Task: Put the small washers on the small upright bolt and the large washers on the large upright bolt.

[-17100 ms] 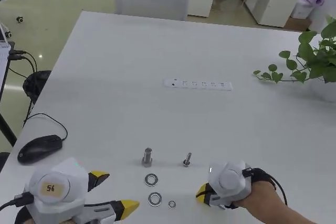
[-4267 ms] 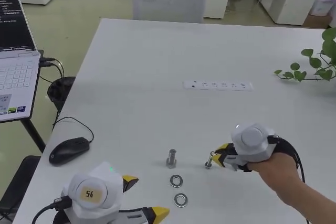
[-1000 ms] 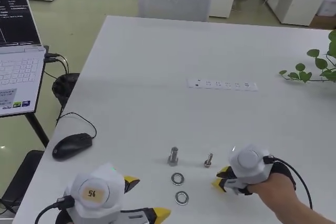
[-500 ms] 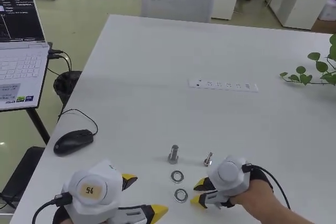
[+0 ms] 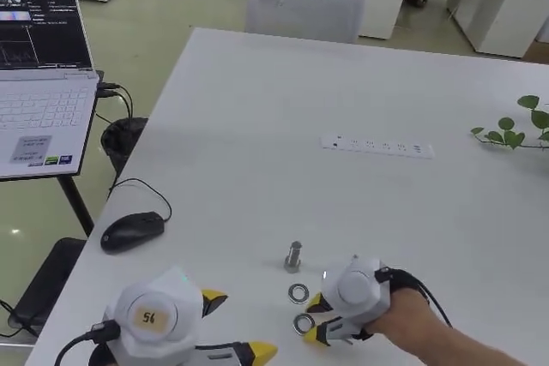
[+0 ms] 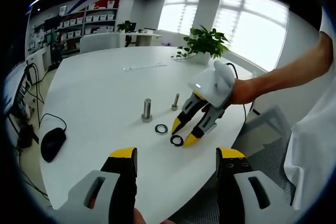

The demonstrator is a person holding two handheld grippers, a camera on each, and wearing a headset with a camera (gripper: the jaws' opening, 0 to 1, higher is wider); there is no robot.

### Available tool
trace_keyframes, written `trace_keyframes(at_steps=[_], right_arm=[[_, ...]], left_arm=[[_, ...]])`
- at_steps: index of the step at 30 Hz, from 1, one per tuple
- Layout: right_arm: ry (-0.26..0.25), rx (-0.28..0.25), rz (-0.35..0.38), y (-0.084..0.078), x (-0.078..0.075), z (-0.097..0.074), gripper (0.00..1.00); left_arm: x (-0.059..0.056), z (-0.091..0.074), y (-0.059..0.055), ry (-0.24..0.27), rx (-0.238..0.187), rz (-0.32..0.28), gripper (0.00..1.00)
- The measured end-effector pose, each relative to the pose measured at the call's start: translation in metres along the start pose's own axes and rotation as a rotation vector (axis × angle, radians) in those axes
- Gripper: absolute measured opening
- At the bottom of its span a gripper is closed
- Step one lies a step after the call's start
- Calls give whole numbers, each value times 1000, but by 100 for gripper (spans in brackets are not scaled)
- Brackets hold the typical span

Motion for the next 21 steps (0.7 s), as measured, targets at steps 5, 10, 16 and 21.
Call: trace_keyframes(at_steps=[5,10,16,21], right_arm=[[38,19,-68,1,-1,1,29],[56,24,-104,1,-1,0,29],[29,10,-67,-1,-3,0,24],[11,23,-55,1,-1,-1,23]], left_arm=[[-1,1,3,-4,-2,5,60],[-2,4,5,-11,-2,10,60],[-2,7,7,-15,-2,14,60],[-1,6,7,-11,-1,12,60]])
Point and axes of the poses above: the centre of the closed fingertips' face, and the gripper's own axes: z roughly forward along the fingers, x roughly to its left, y roughly out of its top, the point moved 5 cm from there along -z, roughly backward along the fingers, and after that the axes turned 4 degrees about -x, right-handed, at the moved point
